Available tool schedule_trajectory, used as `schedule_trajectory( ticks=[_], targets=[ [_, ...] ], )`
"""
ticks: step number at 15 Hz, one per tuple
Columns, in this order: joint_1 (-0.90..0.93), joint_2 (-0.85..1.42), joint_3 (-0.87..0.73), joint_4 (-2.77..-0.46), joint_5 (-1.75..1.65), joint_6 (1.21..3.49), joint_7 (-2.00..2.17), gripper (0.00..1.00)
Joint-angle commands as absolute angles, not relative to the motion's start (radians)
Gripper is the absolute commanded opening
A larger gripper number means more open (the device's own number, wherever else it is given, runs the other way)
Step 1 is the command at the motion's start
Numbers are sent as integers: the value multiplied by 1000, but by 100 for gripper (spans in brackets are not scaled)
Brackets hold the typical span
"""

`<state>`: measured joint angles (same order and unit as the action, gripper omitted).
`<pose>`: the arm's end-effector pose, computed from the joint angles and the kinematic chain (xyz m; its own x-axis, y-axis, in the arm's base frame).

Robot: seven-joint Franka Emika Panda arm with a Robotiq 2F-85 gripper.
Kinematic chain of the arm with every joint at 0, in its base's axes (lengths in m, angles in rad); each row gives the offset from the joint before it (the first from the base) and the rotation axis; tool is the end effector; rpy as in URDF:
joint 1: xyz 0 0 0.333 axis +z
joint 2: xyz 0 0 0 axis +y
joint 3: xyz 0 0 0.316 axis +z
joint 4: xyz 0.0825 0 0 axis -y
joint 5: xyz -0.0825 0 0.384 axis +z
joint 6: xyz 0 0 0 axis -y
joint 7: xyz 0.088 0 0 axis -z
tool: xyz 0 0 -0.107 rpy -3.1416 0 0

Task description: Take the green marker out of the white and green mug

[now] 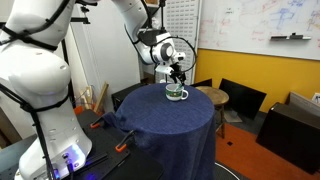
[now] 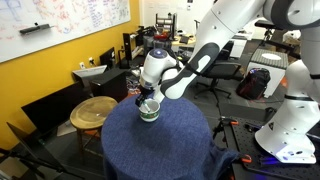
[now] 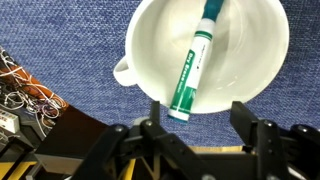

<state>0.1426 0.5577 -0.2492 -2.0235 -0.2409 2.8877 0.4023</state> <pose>0.6261 -0.0464 0.2077 0.9192 -0.1885 0.3458 -0.2460 -0.9605 0.1303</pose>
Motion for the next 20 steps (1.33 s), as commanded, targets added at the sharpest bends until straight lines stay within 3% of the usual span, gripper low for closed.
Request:
schedule_trajectory(
  ticks=[1,11,13,15,20],
  targets=[
    [174,569,-281,-2014,-217,2914,401,67],
    [181,562,-291,-2024,-209,2921,403,36],
    [183,562,-295,-2025,-208,2921,405,27],
    [189,561,-301,-2026,-209,2922,408,6],
    [222,553,-335,-2038,-225,2927,422,6]
  ],
)
